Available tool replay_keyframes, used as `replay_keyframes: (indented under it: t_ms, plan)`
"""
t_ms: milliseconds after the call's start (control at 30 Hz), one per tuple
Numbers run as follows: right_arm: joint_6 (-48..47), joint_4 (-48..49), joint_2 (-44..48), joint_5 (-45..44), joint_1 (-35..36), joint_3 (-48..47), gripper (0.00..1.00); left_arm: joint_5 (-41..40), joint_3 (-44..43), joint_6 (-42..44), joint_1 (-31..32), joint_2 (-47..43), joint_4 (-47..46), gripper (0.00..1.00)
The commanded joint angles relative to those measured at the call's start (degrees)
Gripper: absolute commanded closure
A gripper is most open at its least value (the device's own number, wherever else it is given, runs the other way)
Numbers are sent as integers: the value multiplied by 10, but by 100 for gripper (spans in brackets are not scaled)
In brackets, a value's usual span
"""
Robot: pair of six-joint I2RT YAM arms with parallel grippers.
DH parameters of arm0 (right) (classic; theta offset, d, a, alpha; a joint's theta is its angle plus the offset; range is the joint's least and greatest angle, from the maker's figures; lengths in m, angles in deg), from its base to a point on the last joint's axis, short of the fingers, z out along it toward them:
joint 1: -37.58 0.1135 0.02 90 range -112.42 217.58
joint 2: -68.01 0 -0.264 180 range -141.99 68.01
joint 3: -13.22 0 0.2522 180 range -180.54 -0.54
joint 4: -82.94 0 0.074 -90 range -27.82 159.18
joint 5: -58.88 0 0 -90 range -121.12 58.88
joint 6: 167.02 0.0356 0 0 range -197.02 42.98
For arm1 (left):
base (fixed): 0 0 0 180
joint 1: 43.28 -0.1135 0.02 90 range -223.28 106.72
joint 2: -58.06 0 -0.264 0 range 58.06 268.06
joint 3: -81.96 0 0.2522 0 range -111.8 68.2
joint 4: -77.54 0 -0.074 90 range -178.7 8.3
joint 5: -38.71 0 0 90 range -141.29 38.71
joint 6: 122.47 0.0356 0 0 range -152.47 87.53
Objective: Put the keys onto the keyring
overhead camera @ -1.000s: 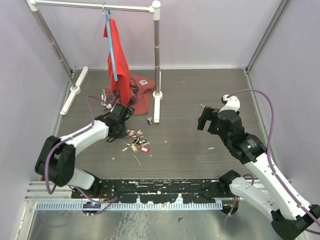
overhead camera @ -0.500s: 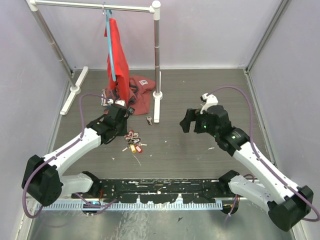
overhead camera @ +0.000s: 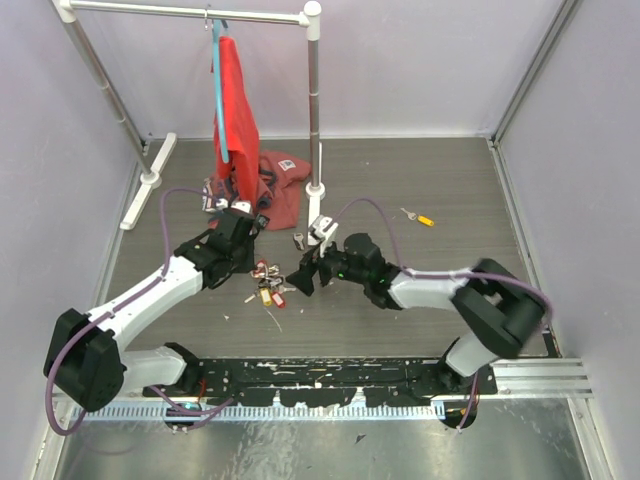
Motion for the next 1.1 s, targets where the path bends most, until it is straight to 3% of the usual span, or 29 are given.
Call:
replay_keyframes:
  t_ms: [0,133,333,467,567,633,733,867,1067]
  plan:
    - [-60,236,-120,77,6,-55,14,-7,9,7,4,5,-16,100]
    - [-70,281,-208,75,10,-108,21,-6,10,7,6,5,-16,100]
    - [-81,214,-284,96,12,-191,26,-6,9,7,8,8,-15,100]
    - [-98,116,-249,4,12,-191,25,-38,3,-24,7,9,11,99]
    - [-87,-3,-211,-55,12,-200,26,-48,1,-62,4,20,36,91]
    - [-51,-115,-209,-54,12,-239,29,-47,8,-90,1,21,42,89]
    - [12,-259,-234,-16,15,-313,42,-43,20,-126,-3,15,53,89]
    - [78,-292,-245,-13,36,-337,44,-48,46,-162,-6,-28,68,87]
    - [100,-383,-302,-33,56,-438,45,-75,69,-183,-6,-135,106,75]
